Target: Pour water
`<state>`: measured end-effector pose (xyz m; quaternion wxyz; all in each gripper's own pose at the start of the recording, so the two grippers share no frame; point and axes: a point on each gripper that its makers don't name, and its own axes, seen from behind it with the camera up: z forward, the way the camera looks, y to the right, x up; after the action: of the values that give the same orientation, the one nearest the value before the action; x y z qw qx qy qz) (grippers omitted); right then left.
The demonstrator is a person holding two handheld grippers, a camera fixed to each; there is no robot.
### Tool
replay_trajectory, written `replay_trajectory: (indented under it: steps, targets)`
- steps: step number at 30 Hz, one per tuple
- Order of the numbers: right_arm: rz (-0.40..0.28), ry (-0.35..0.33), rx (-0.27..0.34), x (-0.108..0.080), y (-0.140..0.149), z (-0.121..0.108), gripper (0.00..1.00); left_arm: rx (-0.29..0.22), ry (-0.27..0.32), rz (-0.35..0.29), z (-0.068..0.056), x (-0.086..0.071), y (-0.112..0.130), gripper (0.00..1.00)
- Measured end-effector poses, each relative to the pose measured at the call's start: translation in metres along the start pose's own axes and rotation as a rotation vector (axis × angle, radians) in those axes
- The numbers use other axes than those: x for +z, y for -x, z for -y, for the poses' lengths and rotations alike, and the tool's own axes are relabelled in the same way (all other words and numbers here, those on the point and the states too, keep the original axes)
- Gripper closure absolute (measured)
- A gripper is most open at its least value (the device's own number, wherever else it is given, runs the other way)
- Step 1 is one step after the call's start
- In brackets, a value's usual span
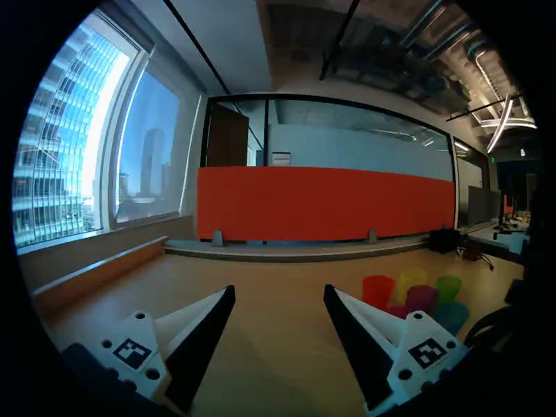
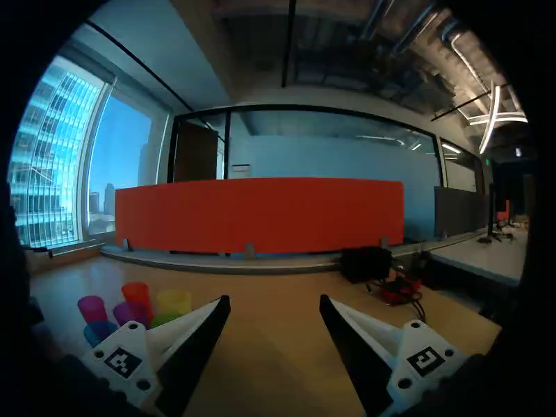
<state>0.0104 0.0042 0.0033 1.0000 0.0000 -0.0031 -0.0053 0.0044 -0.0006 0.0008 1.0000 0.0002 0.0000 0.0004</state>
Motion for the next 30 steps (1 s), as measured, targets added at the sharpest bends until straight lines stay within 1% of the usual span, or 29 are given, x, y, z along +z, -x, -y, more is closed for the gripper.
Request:
replay_trajectory:
  steps: [5, 8, 17, 20, 23, 26, 30]
  targets:
    - [0.020, 0.007, -0.021, 0.003, -0.025, -0.007, 0.00, 0.007, 0.000, -0.001, 0.001, 0.005, -0.031, 0.05]
    - [0.036, -0.002, -0.028, 0.003, -0.043, -0.008, 0.00, 0.011, 0.008, -0.003, -0.001, 0.008, -0.053, 0.05]
    - [0.043, -0.035, -0.045, 0.005, -0.096, -0.005, 0.00, 0.027, 0.015, -0.020, 0.001, 0.015, -0.117, 0.06]
    - [0.041, -0.048, -0.044, 0.005, -0.112, -0.002, 0.00, 0.025, 0.017, -0.013, 0.002, 0.017, -0.132, 0.05]
    - [0.035, -0.063, -0.034, 0.005, -0.128, 0.001, 0.00, 0.021, 0.032, -0.001, -0.001, 0.020, -0.147, 0.06]
    - [0.028, -0.073, -0.029, 0.006, -0.143, 0.003, 0.00, 0.021, 0.049, -0.008, -0.004, 0.021, -0.163, 0.06]
    - [0.012, -0.081, -0.035, 0.007, -0.158, 0.004, 0.00, 0.025, 0.069, -0.017, -0.010, 0.020, -0.175, 0.05]
